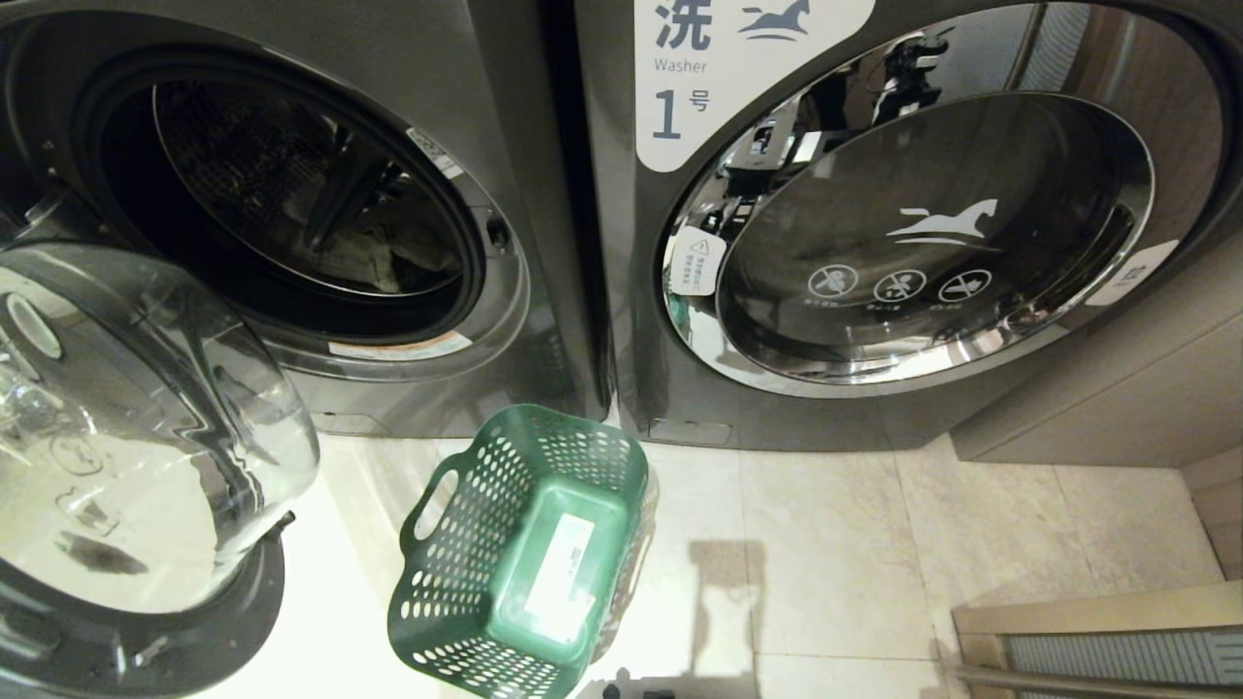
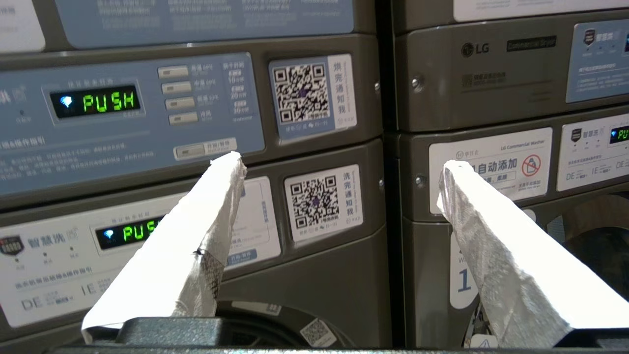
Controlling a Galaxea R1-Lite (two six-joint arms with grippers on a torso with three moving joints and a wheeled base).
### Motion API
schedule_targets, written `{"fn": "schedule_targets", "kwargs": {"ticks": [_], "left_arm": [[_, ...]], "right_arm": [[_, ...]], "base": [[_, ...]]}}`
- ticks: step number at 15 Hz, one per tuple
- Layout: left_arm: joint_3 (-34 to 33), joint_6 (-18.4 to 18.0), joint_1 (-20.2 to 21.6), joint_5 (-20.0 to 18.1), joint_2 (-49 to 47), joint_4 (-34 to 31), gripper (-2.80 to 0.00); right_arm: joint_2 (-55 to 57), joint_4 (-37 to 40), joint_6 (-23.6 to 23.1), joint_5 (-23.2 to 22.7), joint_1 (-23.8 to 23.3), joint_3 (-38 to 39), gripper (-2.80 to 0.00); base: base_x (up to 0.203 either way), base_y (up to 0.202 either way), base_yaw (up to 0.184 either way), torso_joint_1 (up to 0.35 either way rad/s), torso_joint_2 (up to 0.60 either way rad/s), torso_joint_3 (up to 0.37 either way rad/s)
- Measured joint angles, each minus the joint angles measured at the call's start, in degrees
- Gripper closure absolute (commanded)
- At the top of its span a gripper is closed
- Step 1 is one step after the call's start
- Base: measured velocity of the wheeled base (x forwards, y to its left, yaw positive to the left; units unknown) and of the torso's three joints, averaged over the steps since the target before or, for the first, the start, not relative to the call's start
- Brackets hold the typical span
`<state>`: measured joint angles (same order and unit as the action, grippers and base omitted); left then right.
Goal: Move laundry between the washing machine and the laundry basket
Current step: Open the lid of the washing machine
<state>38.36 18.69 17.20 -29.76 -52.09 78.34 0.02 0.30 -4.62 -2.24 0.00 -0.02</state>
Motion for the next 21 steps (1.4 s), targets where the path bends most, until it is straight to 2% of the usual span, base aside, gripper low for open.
{"fn": "schedule_targets", "kwargs": {"ticks": [5, 7, 10, 12, 14, 16, 18, 20, 21], "left_arm": [[-0.7, 0.0, 0.5, 0.7, -1.6, -1.9, 0.0], [-0.9, -0.4, 2.4, 2.3, -2.0, -8.0, 0.0], [-2.8, -2.0, 4.6, 6.2, -2.1, -23.6, 0.0], [-5.6, -5.9, 5.1, 10.7, -2.0, -30.7, 0.0], [-7.2, -11.9, 5.1, 17.6, -2.0, -36.9, 0.0], [-7.1, -15.9, 4.1, 22.6, -2.2, -44.4, 0.0], [-6.7, -20.3, 3.6, 27.2, -2.5, -47.6, 0.0], [-6.4, -26.5, 3.2, 32.5, -2.9, -49.8, 0.0], [-6.2, -28.0, 3.1, 33.5, -3.0, -49.9, 0.0]], "right_arm": [[0.0, 0.0, 0.0, 0.0, 0.0, 0.0, 0.0], [0.0, 0.0, 0.0, 0.0, 0.0, 0.0, 0.0], [0.0, 0.0, 0.0, 0.0, 0.0, 0.0, 0.0], [0.0, 0.0, 0.0, 0.0, 0.0, 0.0, 0.0], [0.0, 0.0, 0.0, 0.0, 0.0, 0.0, 0.0], [0.0, 0.0, 0.0, 0.0, 0.0, 0.0, 0.0], [0.0, 0.0, 0.0, 0.0, 0.0, 0.0, 0.0], [0.0, 0.0, 0.0, 0.0, 0.0, 0.0, 0.0], [0.0, 0.0, 0.0, 0.0, 0.0, 0.0, 0.0]], "base": [[0.0, 0.0, 0.0, 0.0, 0.0, 0.0], [0.0, 0.0, 0.0, 0.0, 0.0, 0.0], [0.0, 0.0, 0.0, 0.0, 0.0, 0.0], [0.0, 0.0, 0.0, 0.0, 0.0, 0.0], [0.0, 0.0, 0.0, 0.0, 0.0, 0.0], [0.0, 0.0, 0.0, 0.0, 0.0, 0.0], [0.0, 0.0, 0.0, 0.0, 0.0, 0.0], [0.0, 0.0, 0.0, 0.0, 0.0, 0.0], [0.0, 0.0, 0.0, 0.0, 0.0, 0.0]]}}
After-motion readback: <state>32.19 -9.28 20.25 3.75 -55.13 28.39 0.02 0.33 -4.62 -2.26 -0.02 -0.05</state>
